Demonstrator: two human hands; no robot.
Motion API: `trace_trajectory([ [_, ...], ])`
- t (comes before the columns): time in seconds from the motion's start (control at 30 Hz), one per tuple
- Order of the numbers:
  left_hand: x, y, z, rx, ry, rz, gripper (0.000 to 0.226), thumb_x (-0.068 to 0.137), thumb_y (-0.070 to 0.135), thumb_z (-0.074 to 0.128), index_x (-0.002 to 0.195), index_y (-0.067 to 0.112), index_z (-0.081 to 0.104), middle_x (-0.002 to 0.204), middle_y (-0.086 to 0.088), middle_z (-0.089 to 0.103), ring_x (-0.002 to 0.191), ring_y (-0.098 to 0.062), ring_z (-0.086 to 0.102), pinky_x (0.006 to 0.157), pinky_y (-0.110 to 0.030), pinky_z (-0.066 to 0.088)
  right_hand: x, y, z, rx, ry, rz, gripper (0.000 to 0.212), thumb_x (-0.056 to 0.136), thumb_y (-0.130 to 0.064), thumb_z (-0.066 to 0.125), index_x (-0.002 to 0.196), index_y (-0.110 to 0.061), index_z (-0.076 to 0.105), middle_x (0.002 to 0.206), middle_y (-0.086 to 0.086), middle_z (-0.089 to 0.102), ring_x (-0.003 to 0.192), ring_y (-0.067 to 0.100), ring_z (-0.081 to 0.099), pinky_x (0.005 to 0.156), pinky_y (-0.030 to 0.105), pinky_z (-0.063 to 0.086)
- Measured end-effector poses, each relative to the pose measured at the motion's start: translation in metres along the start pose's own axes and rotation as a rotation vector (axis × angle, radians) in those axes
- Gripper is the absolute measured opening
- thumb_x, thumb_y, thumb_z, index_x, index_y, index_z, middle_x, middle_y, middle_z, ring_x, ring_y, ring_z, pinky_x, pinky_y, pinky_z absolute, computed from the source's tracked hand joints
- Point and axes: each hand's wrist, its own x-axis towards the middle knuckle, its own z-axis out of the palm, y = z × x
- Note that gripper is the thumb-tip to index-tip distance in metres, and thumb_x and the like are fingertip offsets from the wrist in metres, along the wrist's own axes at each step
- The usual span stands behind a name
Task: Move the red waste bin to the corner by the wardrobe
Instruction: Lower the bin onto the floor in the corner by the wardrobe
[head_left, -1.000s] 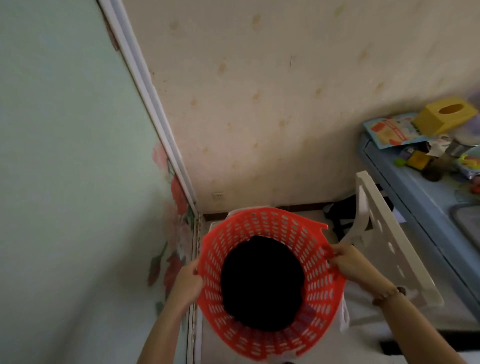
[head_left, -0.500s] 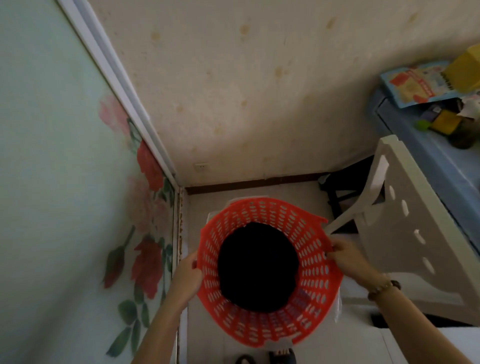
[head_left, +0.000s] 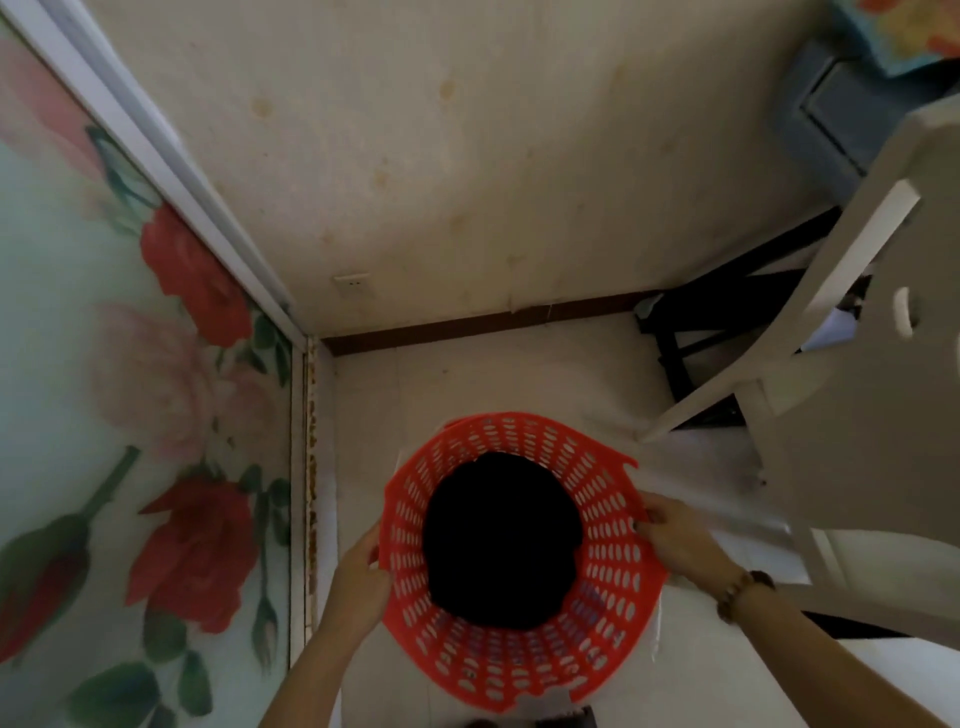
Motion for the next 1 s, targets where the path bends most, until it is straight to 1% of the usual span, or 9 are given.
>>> trace_trajectory([
  [0.1, 0.033, -0.032, 0.014, -0.012, 0.005, -0.037, 0.057, 0.083, 0.011, 0.067, 0.079, 0.067, 0.065, 0.083, 0.028, 0.075, 0.085, -0.009, 0.071, 0.067, -0.027, 0.056, 0.029, 0.025, 0.016, -0.027, -0.013, 0.003, 0.039, 0.096, -0.009, 0.052, 0.088, -0.045, 0.064, 0.083, -0.007, 0.078, 0.073, 0.017, 0.079, 0.066, 0.025, 0.061],
  [0.2, 0.058, -0.058, 0.028, 0.005, -0.030, -0.029, 0.045, 0.086, 0.011, 0.066, 0.110, 0.049, 0.067, 0.096, 0.006, 0.077, 0.093, -0.019, 0.073, 0.077, -0.036, 0.059, 0.054, 0.048, 0.026, -0.014, -0.009, 0.032, 0.039, 0.094, -0.005, 0.052, 0.091, -0.042, 0.065, 0.084, -0.007, 0.077, 0.073, 0.017, 0.079, 0.072, 0.032, 0.063],
  [0.27, 0.073, -0.073, 0.038, 0.022, -0.036, -0.015, 0.043, 0.088, 0.011, 0.065, 0.124, 0.036, 0.065, 0.102, 0.002, 0.076, 0.095, -0.018, 0.072, 0.074, -0.031, 0.057, 0.069, 0.060, 0.032, -0.011, -0.014, 0.048, 0.037, 0.094, -0.005, 0.052, 0.093, -0.040, 0.066, 0.090, 0.000, 0.078, 0.080, 0.024, 0.078, 0.080, 0.040, 0.062],
  [0.37, 0.094, -0.091, 0.052, 0.037, -0.031, -0.009, 0.046, 0.089, 0.007, 0.060, 0.128, 0.029, 0.064, 0.104, 0.004, 0.074, 0.094, -0.012, 0.069, 0.067, -0.022, 0.053, 0.088, 0.075, 0.043, 0.014, -0.013, 0.068, 0.032, 0.093, -0.001, 0.053, 0.103, -0.027, 0.070, 0.104, 0.017, 0.076, 0.090, 0.036, 0.075, 0.089, 0.049, 0.058],
  [0.63, 0.138, -0.117, 0.068, 0.046, -0.014, -0.012, 0.039, 0.090, 0.011, 0.059, 0.116, 0.039, 0.067, 0.092, 0.008, 0.076, 0.087, -0.012, 0.072, 0.061, -0.016, 0.052, 0.132, 0.102, 0.061, -0.014, -0.018, 0.083, 0.029, 0.098, -0.012, 0.052, 0.123, -0.011, 0.066, 0.108, 0.020, 0.075, 0.091, 0.038, 0.075, 0.091, 0.053, 0.057],
  [0.7, 0.144, -0.121, 0.071, 0.040, -0.012, -0.008, 0.033, 0.092, 0.019, 0.059, 0.114, 0.044, 0.066, 0.090, 0.010, 0.077, 0.080, -0.008, 0.074, 0.059, -0.013, 0.052, 0.139, 0.105, 0.065, -0.027, -0.014, 0.077, 0.029, 0.099, -0.014, 0.051, 0.124, -0.009, 0.065, 0.107, 0.020, 0.075, 0.091, 0.038, 0.075, 0.091, 0.052, 0.057],
  [0.77, 0.148, -0.124, 0.074, 0.029, -0.010, 0.006, 0.029, 0.093, 0.026, 0.059, 0.105, 0.053, 0.064, 0.089, 0.025, 0.075, 0.076, 0.004, 0.073, 0.052, -0.009, 0.051, 0.146, 0.107, 0.070, -0.049, -0.004, 0.079, 0.029, 0.099, -0.014, 0.051, 0.123, -0.009, 0.066, 0.105, 0.020, 0.076, 0.090, 0.037, 0.075, 0.090, 0.051, 0.057],
  [0.87, 0.152, -0.128, 0.079, 0.035, 0.002, 0.023, 0.026, 0.095, 0.035, 0.055, 0.093, 0.060, 0.062, 0.088, 0.033, 0.072, 0.074, 0.011, 0.070, 0.055, -0.011, 0.050, 0.155, 0.112, 0.078, -0.062, 0.001, 0.079, 0.029, 0.100, -0.016, 0.050, 0.124, -0.009, 0.065, 0.105, 0.020, 0.076, 0.090, 0.036, 0.075, 0.090, 0.050, 0.058],
  [1.0, 0.162, -0.143, 0.083, 0.067, 0.016, 0.031, 0.014, 0.096, 0.043, 0.051, 0.096, 0.050, 0.063, 0.087, 0.030, 0.073, 0.072, 0.009, 0.071, 0.061, -0.018, 0.056, 0.164, 0.118, 0.090, -0.055, 0.019, 0.102, 0.029, 0.101, -0.019, 0.048, 0.125, -0.013, 0.065, 0.096, 0.011, 0.074, 0.082, 0.030, 0.073, 0.088, 0.044, 0.058],
])
